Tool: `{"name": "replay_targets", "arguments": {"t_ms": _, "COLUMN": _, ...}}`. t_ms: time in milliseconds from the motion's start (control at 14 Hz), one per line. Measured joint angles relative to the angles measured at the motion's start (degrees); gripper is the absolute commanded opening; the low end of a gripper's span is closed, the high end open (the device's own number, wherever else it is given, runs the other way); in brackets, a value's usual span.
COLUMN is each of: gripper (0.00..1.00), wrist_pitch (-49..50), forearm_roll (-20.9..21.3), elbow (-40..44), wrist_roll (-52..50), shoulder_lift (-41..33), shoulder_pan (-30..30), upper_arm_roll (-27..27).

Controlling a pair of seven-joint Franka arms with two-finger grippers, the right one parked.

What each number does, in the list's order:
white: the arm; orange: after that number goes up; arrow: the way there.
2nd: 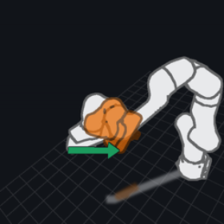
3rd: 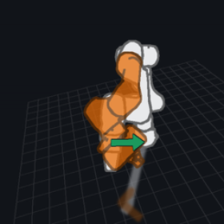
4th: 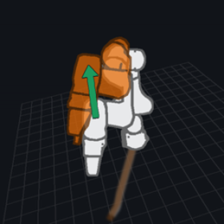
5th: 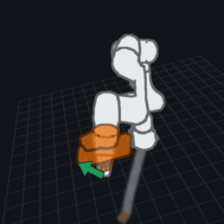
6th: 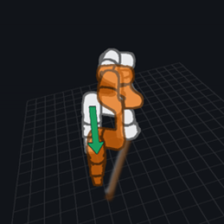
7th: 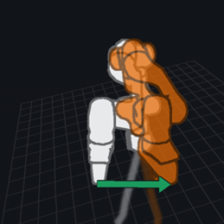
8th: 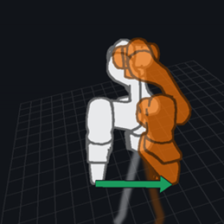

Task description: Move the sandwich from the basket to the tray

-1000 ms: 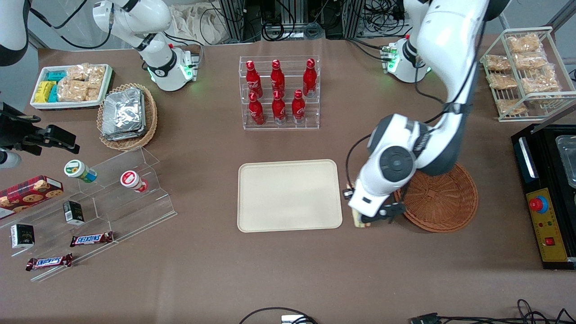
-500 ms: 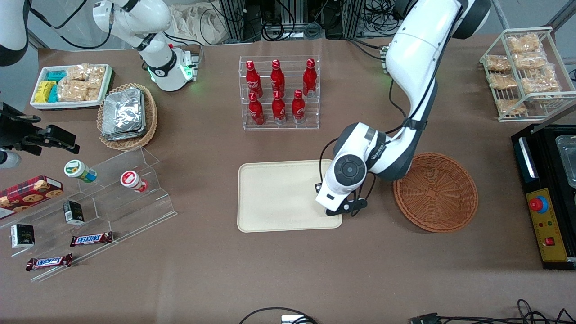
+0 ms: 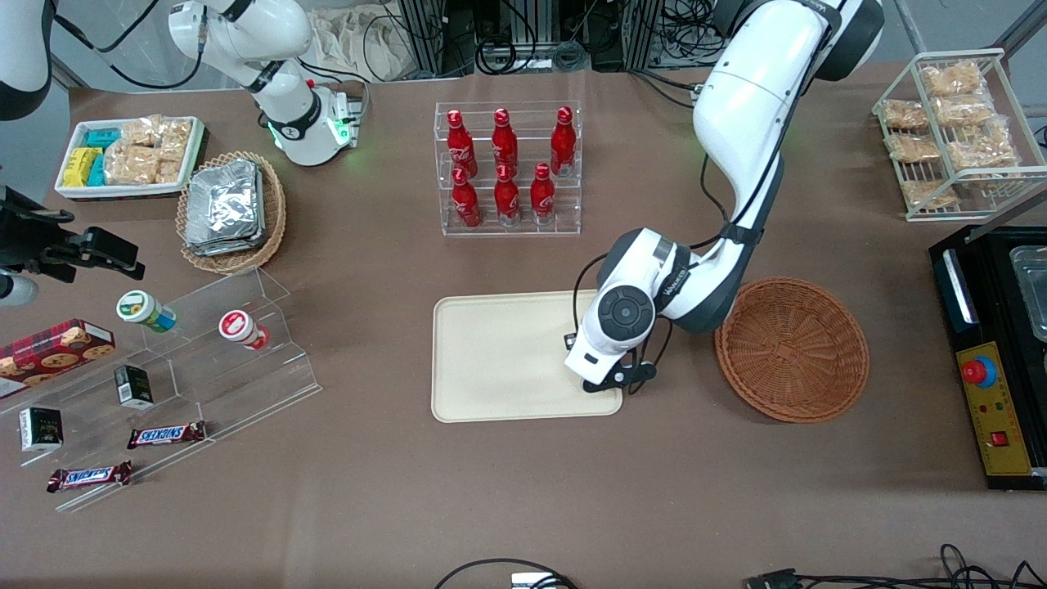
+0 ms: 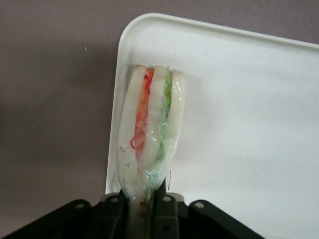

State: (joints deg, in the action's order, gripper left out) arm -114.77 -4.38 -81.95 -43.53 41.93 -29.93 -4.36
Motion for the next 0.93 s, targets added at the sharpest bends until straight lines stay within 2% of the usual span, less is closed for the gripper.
{"name": "replay_targets", "arguments": {"t_ms": 500, "gripper": 1.00, "wrist_pitch": 1.54, "forearm_roll": -0.02, "elbow": 0.98, "wrist_roll": 0.04, "shoulder_lift": -1.66, "shoulder_pan": 0.71, "upper_arm_roll": 0.30}}
{"name": "replay_targets", "arguments": {"t_ms": 714, "gripper": 1.00, "wrist_pitch": 6.21, "forearm_roll": -0.10, "elbow": -2.37, "wrist_roll": 2.37, "shoulder_lift": -9.29, "shoulder_pan": 3.68, "upper_arm_roll": 0.51}}
{"name": "replay_targets", "arguments": {"t_ms": 929, "gripper": 1.00, "wrist_pitch": 6.92, "forearm_roll": -1.40, "elbow": -13.72, "wrist_roll": 9.35, "shoulder_lift": -20.53, "shoulder_pan": 7.95, "upper_arm_roll": 0.65}}
